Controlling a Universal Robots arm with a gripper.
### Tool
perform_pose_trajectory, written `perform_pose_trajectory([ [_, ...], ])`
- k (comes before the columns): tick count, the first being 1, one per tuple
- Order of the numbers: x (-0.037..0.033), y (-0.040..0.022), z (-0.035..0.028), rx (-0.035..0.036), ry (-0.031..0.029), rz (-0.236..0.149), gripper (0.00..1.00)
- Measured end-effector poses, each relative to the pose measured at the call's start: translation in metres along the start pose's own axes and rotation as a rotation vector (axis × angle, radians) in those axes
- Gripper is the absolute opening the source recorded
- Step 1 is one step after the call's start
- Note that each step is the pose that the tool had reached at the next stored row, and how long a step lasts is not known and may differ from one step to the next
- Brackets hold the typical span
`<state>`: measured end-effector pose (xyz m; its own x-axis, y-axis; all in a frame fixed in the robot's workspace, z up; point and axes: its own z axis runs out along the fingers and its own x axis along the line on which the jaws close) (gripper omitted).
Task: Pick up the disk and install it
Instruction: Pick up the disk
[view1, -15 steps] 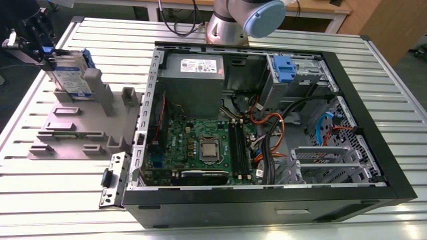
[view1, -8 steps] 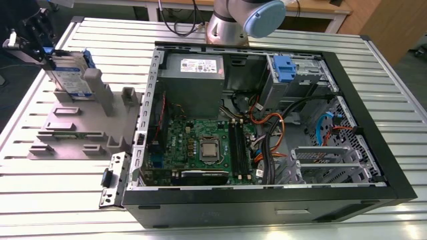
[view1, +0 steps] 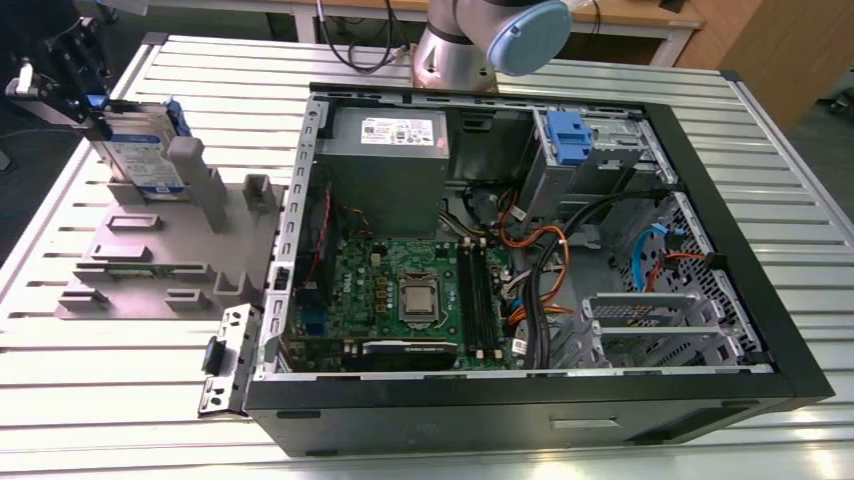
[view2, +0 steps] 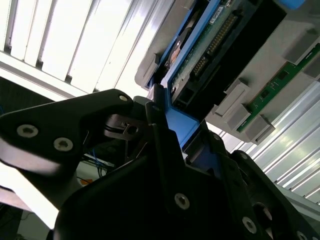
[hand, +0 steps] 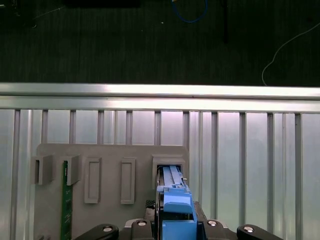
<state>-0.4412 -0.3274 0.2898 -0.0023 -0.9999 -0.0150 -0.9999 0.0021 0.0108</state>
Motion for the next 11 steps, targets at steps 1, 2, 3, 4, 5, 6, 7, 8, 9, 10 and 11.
perform_pose_trajectory([
  [1,0.0,0.0,0.0,0.0,0.0,0.0,0.36],
  [2,0.0,0.0,-0.0001,0.0,0.0,0.0,0.36],
  [3,0.0,0.0,-0.0004,-0.0001,0.0,0.0,0.36],
  [4,0.0,0.0,-0.0008,-0.0003,0.0001,0.0,0.36],
  [5,0.0,0.0001,-0.0014,-0.0003,0.0001,0.0,0.36],
  [6,0.0,0.0,-0.002,-0.0001,-0.0001,0.0,0.36],
  [7,-0.0001,0.0,-0.0027,-0.0001,0.0,0.0,0.36],
  [8,-0.0001,0.0,-0.0032,0.0,0.0,0.0,0.36],
  [9,-0.0001,0.0,-0.0037,0.0,0.0,0.0,0.36],
  [10,-0.0001,0.0001,-0.0044,0.0,0.0,0.0,0.36],
  [11,-0.0001,0.0001,-0.0051,0.0,0.0,0.0,0.36],
])
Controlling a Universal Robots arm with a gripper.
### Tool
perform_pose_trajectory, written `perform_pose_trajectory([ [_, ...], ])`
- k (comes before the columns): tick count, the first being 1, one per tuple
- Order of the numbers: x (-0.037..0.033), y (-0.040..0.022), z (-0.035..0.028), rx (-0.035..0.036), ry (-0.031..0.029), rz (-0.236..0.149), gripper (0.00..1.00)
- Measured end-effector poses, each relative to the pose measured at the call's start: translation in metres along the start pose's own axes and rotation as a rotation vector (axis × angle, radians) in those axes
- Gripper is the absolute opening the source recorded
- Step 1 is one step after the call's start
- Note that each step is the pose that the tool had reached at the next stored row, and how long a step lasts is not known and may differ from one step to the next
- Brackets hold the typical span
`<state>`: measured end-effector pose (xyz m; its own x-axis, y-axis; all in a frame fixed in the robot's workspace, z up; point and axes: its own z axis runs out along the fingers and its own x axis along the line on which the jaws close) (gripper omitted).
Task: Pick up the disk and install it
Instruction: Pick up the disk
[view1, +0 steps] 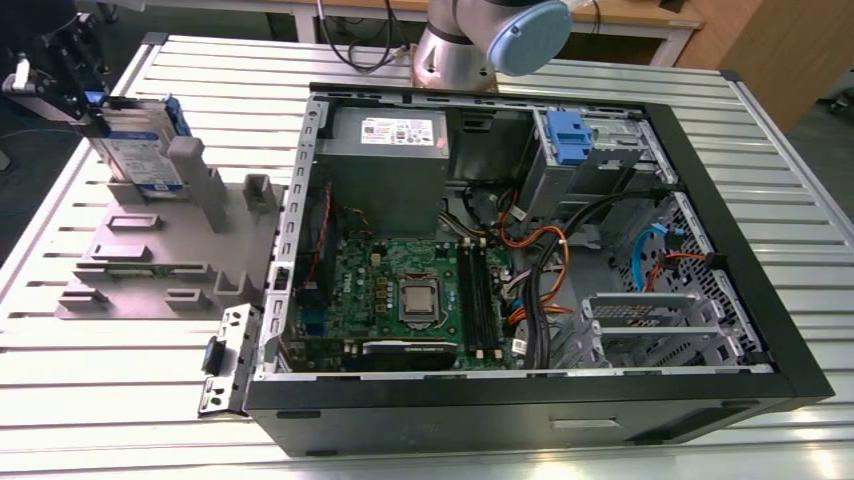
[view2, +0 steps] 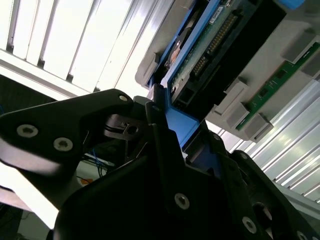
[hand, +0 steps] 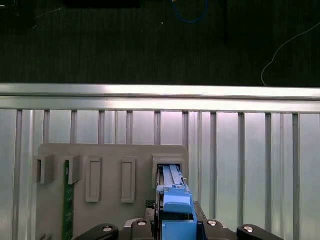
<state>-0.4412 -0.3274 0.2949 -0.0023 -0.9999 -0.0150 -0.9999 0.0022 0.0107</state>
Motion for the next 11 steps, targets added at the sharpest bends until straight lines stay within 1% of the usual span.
perform_pose_trajectory([
  [11,-0.0001,0.0,-0.0061,0.0,0.0,0.0,0.36],
])
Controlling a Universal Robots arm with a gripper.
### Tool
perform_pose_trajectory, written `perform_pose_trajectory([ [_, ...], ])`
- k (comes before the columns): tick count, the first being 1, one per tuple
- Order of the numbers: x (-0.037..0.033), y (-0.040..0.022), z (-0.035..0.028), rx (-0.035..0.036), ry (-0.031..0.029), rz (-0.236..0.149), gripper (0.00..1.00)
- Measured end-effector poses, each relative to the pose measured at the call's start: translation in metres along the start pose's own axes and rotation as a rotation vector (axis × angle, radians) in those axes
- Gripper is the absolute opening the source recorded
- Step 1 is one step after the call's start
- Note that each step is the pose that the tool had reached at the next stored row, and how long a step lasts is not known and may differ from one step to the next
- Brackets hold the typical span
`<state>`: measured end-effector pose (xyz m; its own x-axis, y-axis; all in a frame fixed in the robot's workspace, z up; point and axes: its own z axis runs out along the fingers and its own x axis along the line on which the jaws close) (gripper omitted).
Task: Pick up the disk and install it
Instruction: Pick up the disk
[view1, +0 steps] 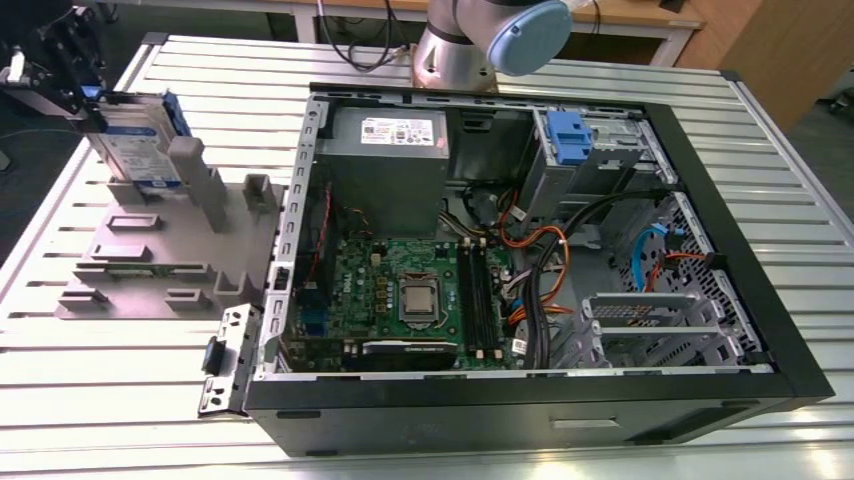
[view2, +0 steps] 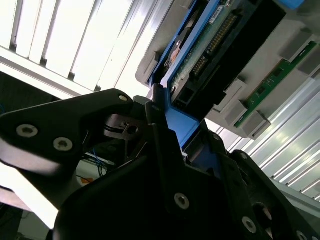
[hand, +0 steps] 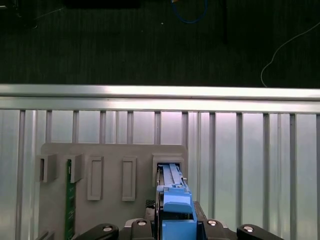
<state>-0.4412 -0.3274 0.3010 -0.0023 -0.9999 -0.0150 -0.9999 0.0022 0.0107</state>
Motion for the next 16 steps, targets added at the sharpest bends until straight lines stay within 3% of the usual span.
perform_pose_trajectory([
  [16,-0.0001,0.0001,-0.0055,-0.0001,0.0,0.0,0.36],
])
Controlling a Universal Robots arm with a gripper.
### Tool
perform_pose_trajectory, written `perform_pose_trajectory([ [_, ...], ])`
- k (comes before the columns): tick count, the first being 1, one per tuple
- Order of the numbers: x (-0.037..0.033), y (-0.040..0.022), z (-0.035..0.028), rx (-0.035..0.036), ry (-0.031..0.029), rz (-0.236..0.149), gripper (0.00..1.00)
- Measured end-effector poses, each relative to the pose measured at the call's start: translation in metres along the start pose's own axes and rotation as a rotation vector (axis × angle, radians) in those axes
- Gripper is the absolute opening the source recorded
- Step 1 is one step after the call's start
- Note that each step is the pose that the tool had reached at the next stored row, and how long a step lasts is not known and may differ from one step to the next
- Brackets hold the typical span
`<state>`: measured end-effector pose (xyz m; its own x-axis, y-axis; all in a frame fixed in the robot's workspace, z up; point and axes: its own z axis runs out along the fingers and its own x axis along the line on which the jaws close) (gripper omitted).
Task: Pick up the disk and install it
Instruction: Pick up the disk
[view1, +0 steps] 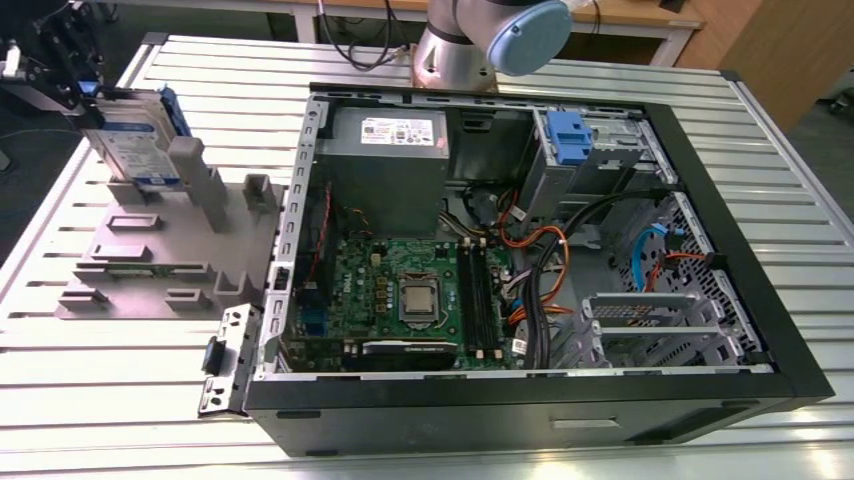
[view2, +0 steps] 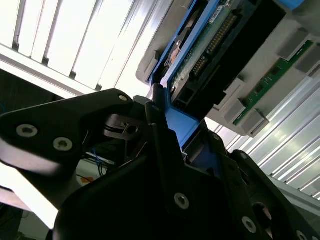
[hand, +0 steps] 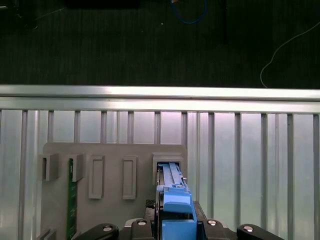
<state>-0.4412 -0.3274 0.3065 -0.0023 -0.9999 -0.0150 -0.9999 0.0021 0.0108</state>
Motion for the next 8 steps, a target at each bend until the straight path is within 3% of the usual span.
perform_pose_trajectory([
  [8,0.0,0.0,-0.0032,0.0001,0.0,0.0,0.36],
])
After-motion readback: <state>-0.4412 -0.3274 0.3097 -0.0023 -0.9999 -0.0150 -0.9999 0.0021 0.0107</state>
